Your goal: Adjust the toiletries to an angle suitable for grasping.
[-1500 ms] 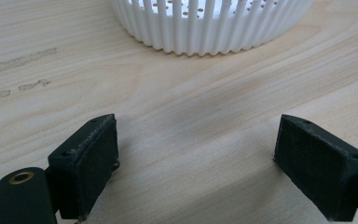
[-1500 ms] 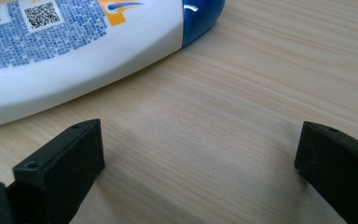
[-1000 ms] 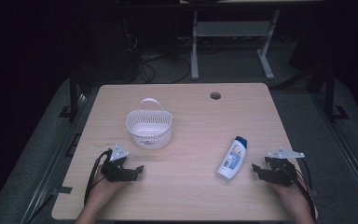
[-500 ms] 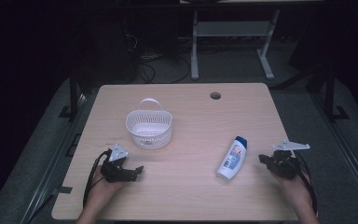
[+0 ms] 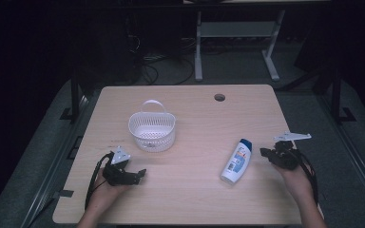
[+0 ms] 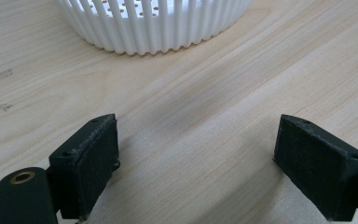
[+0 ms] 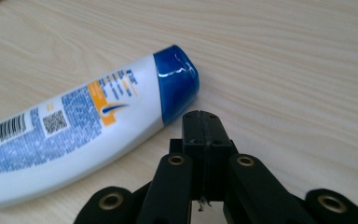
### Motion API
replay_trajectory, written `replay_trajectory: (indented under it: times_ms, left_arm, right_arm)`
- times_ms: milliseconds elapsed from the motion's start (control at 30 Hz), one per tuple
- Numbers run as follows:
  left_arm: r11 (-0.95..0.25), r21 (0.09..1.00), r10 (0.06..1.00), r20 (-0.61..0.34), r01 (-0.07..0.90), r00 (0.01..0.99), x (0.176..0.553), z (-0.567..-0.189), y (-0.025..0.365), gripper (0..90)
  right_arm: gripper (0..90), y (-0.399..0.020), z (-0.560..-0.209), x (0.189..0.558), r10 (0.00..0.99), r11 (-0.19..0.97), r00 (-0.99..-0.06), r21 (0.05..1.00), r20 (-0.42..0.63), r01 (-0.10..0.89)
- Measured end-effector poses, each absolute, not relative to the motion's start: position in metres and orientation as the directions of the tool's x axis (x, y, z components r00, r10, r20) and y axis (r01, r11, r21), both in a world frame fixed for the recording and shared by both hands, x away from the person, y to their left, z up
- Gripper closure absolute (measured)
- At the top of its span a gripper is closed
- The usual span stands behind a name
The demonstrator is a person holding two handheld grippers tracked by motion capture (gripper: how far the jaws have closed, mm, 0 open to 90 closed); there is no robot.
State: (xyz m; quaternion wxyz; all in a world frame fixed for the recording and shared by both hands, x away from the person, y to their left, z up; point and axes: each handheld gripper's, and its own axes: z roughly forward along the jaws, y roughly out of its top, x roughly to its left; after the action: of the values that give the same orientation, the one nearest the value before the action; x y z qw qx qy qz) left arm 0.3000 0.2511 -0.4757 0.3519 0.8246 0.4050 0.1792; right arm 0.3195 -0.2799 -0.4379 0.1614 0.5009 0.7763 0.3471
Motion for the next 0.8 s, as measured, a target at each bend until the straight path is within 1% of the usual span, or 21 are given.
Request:
replay_trajectory:
  times_ms: [500, 800]
  left_arm:
    - [-0.424, 0.726, 0.794, 0.010, 0.542, 0.608, 0.300, -0.476, 0.251, 13.5]
    - [-0.424, 0.726, 0.794, 0.011, 0.542, 0.608, 0.300, -0.476, 0.251, 13.5]
  right_arm:
    - [89.6, -0.266, -0.446, 0.349, 0.893, 0.247, -0.434, 0.678, 0.118, 0.693]
    - [89.6, -0.262, -0.453, 0.357, 0.892, 0.239, -0.432, 0.674, 0.132, 0.699]
